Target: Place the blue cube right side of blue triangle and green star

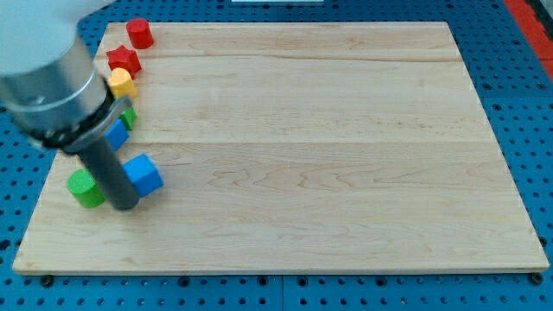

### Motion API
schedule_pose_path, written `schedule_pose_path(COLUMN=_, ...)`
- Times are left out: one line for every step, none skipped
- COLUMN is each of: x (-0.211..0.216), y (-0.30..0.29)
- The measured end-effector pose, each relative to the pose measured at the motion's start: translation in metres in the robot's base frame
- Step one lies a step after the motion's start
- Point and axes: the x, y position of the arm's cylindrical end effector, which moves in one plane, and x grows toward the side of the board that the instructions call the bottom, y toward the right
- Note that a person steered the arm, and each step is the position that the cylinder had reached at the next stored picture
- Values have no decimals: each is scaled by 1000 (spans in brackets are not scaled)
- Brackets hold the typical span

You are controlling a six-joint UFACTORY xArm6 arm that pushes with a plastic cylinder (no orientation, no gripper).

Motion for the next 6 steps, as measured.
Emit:
schedule_pose_path(x=-43, y=84)
schedule_pose_path(x=-62, y=99)
schedule_pose_path(x=14, y=97)
schedule_pose_path(x=34, y=26)
schedule_pose_path(x=-29, y=39)
schedule_pose_path(x=-73, y=51)
